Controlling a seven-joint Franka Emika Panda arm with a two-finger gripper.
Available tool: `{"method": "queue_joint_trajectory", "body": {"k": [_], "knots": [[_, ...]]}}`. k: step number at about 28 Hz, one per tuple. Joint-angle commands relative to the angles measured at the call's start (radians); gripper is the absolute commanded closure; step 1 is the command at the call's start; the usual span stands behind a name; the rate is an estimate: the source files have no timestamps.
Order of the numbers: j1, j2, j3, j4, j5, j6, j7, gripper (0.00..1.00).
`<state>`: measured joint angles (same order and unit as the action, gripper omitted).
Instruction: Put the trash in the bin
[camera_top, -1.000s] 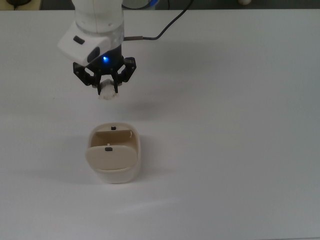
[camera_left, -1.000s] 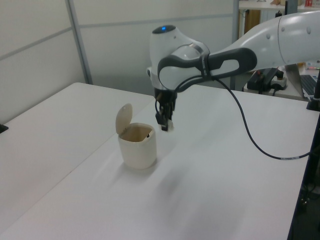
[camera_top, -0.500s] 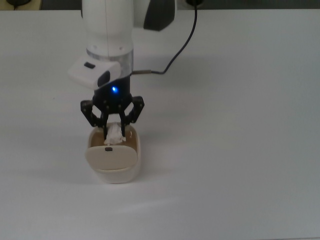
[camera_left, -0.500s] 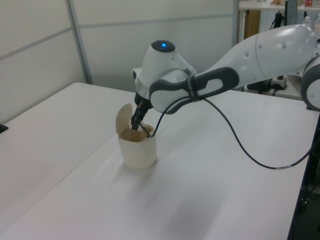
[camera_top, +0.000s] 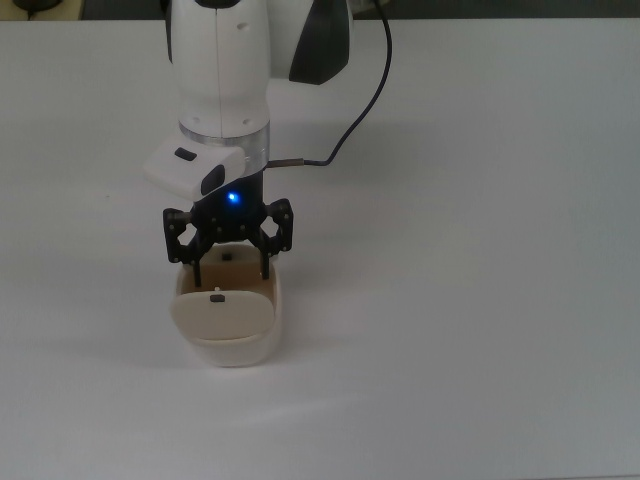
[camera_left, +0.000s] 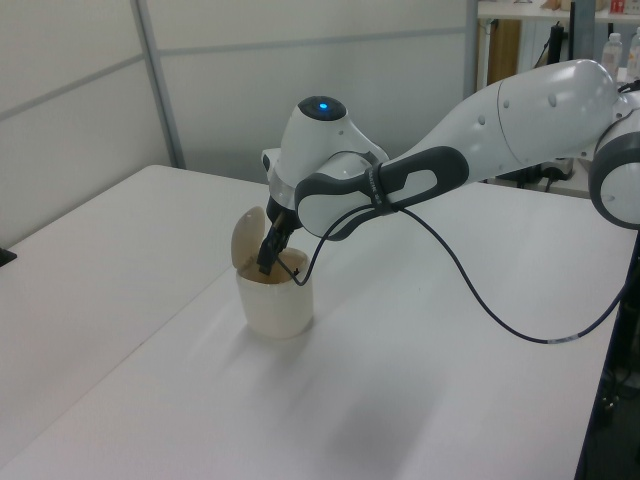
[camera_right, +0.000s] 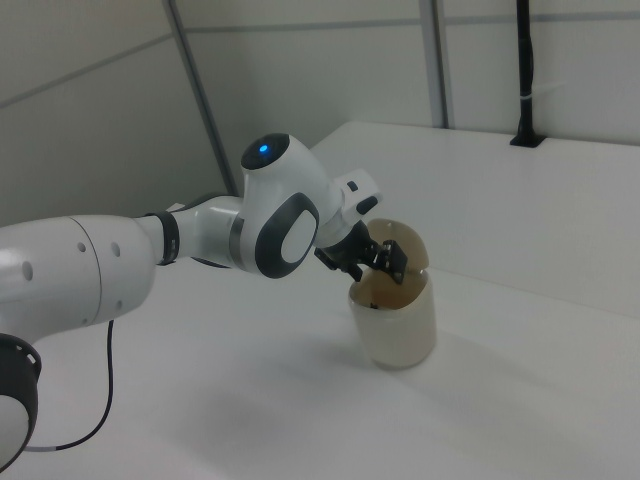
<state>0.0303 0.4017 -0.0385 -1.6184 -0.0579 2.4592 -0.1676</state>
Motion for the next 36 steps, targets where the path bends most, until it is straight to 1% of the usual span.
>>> {"method": "queue_joint_trajectory", "body": {"k": [1,3,4,8,9,18,21,24,36], "knots": [[0.0,-0.058,0.0,0.005,-0.002,-0.182,0.016,0.0],[-0.001,-0.086,-0.001,0.006,-0.002,-0.25,0.014,0.0],[-0.001,-0.113,-0.004,0.008,-0.003,-0.314,0.014,0.0],[-0.001,-0.173,-0.007,0.009,-0.003,-0.428,0.02,0.0],[-0.004,-0.2,-0.011,0.009,-0.002,-0.477,0.022,0.0],[-0.01,-0.328,-0.017,0.012,-0.002,-0.698,0.04,0.0],[-0.01,-0.349,-0.021,0.011,-0.003,-0.781,0.043,0.0],[-0.01,-0.369,-0.023,0.011,-0.002,-0.824,0.059,0.0],[-0.013,-0.374,-0.03,0.009,0.0,-0.839,0.082,0.0]]}}
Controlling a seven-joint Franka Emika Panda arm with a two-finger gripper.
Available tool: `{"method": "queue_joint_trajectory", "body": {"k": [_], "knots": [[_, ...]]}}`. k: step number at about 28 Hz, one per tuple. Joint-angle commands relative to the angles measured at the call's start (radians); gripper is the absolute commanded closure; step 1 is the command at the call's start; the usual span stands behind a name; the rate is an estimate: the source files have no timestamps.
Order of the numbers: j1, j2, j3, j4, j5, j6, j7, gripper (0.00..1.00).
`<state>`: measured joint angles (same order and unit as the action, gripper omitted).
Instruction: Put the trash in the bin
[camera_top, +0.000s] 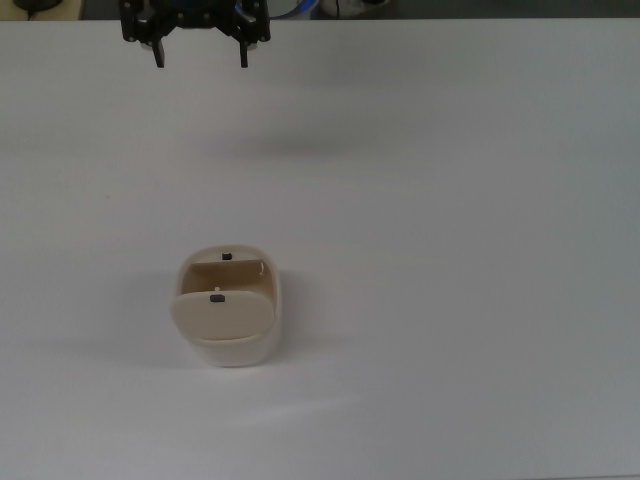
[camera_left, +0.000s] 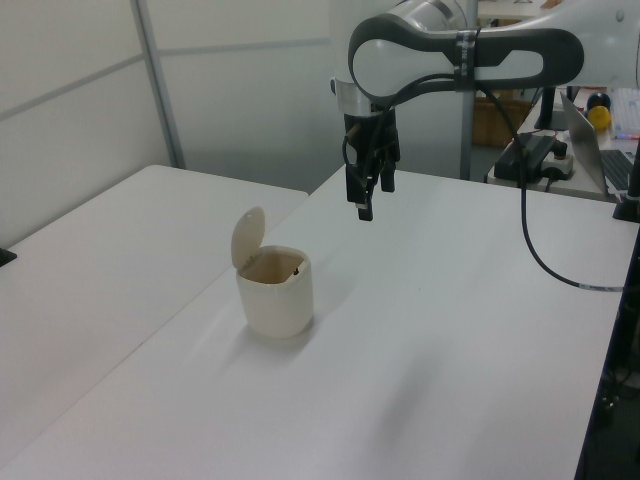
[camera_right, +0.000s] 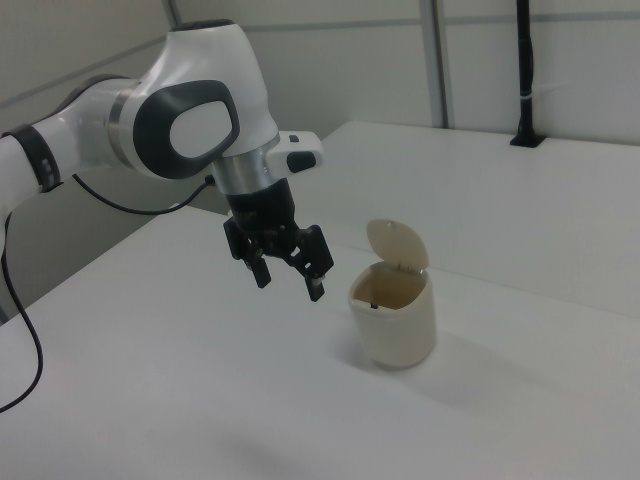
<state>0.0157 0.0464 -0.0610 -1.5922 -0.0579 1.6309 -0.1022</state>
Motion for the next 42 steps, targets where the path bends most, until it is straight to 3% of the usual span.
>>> {"method": "queue_joint_trajectory", "body": {"k": [1,12,42], "knots": [[0.0,-0.02,-0.008,-0.015,0.0,-0.011,0.016,0.0],[-0.003,-0.023,-0.029,0.008,0.027,-0.013,0.016,0.0],[-0.003,-0.031,-0.037,0.015,0.024,-0.031,0.015,0.0]]}}
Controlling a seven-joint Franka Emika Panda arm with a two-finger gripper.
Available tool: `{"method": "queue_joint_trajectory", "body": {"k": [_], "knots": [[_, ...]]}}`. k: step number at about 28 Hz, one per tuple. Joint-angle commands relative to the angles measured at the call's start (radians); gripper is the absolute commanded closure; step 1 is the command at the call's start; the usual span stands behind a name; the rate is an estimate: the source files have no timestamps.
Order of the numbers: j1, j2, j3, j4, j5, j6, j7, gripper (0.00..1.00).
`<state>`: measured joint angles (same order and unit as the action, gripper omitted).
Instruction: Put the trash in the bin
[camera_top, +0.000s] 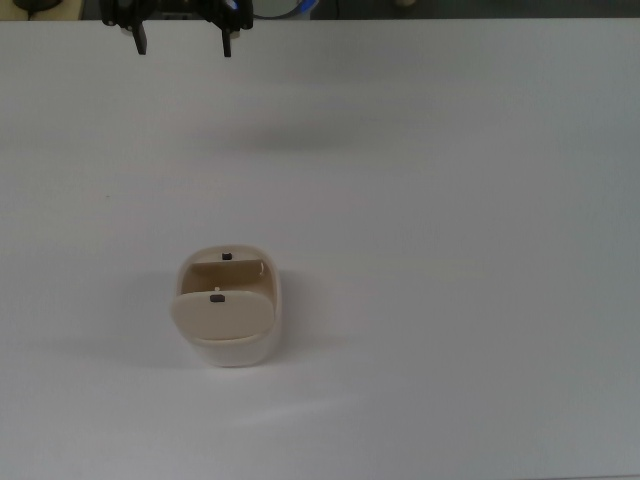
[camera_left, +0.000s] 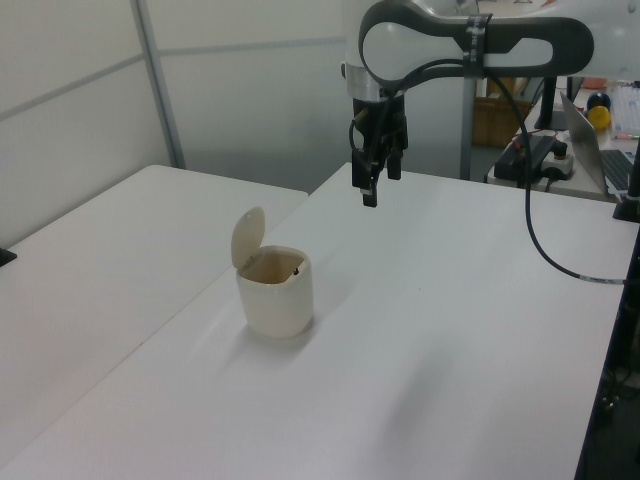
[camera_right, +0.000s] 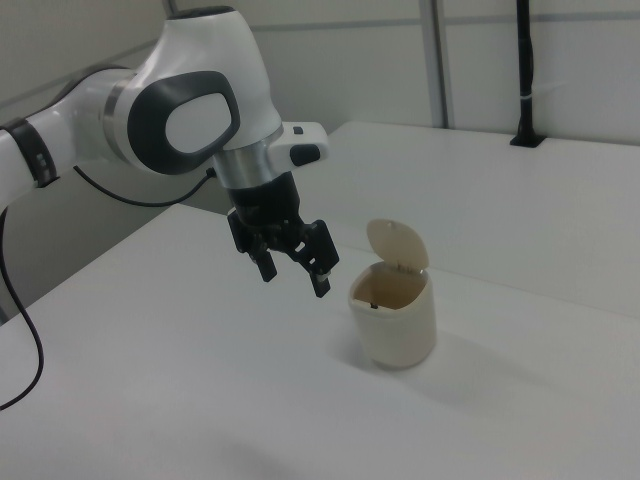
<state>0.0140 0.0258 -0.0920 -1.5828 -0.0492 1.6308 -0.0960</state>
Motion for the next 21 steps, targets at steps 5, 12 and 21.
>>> {"method": "queue_joint_trajectory", "body": {"k": [5,12,21], "knots": [[-0.002,-0.011,-0.006,0.01,0.015,-0.032,0.009,0.0],[-0.002,-0.011,-0.006,0.012,0.015,-0.051,0.006,0.0],[-0.002,-0.011,-0.005,0.012,0.017,-0.051,-0.008,0.0]]}}
